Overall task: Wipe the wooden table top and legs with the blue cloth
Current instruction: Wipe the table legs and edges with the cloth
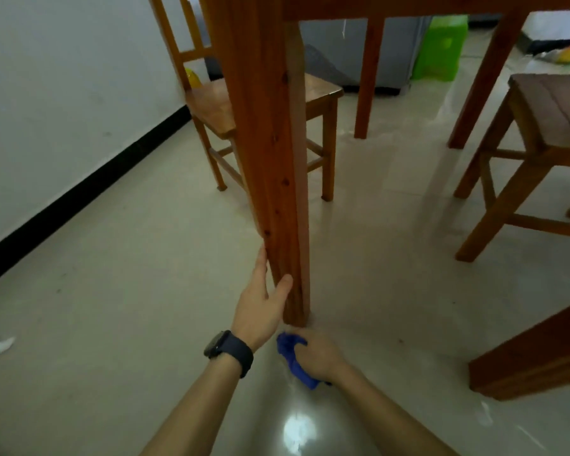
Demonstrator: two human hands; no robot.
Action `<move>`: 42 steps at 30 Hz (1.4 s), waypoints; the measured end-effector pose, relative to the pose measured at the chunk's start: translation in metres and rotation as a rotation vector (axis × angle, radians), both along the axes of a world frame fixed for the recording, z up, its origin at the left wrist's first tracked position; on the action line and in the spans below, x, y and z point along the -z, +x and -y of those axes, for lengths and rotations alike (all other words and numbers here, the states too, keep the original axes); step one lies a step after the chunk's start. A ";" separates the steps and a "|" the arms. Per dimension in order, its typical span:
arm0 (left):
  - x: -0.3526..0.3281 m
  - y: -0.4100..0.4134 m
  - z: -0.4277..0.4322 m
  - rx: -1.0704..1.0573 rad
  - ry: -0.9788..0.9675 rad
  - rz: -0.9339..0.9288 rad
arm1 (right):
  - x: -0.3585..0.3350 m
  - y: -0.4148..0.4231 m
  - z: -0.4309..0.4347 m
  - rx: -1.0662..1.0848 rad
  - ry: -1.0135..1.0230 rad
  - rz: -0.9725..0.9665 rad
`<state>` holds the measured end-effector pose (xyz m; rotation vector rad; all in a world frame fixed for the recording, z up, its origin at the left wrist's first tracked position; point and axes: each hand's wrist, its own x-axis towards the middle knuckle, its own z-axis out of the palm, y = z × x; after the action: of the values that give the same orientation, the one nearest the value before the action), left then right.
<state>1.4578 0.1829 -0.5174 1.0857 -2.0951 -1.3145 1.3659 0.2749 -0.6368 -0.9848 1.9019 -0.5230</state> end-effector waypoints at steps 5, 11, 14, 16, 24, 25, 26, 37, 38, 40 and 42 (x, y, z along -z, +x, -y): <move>0.037 0.073 -0.019 0.228 0.016 0.873 | -0.057 0.033 -0.035 -0.098 0.016 0.007; -0.070 0.125 -0.098 0.512 0.146 1.321 | -0.184 0.037 -0.137 -0.264 0.291 -0.023; -0.167 0.127 -0.143 0.573 0.207 1.388 | -0.294 0.036 -0.204 -0.262 0.337 -0.065; -0.244 0.121 -0.178 0.609 0.210 1.355 | -0.377 0.033 -0.258 -0.184 0.354 -0.075; -0.496 0.060 -0.298 0.743 0.005 1.060 | -0.658 0.008 -0.448 0.365 0.109 -0.173; -0.515 0.046 -0.312 0.757 -0.078 1.006 | -0.675 0.004 -0.469 0.442 0.035 -0.216; -0.531 0.031 -0.326 0.765 -0.153 0.959 | -0.687 0.001 -0.488 0.508 -0.029 -0.262; -0.609 -0.153 -0.468 0.825 -0.471 0.821 | -0.729 -0.107 -0.636 0.815 -0.302 -0.441; -0.615 -0.163 -0.476 0.839 -0.490 0.802 | -0.736 -0.115 -0.648 0.829 -0.296 -0.458; -0.626 -0.186 -0.488 0.844 -0.534 0.766 | -0.745 -0.131 -0.666 0.859 -0.285 -0.467; -0.637 -0.205 -0.497 0.816 -0.573 0.733 | -0.750 -0.143 -0.679 0.854 -0.283 -0.470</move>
<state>1.2525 0.6795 0.1194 0.4720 -3.3959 -0.4631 1.2226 0.9536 0.1127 -0.4260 2.7160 -1.1485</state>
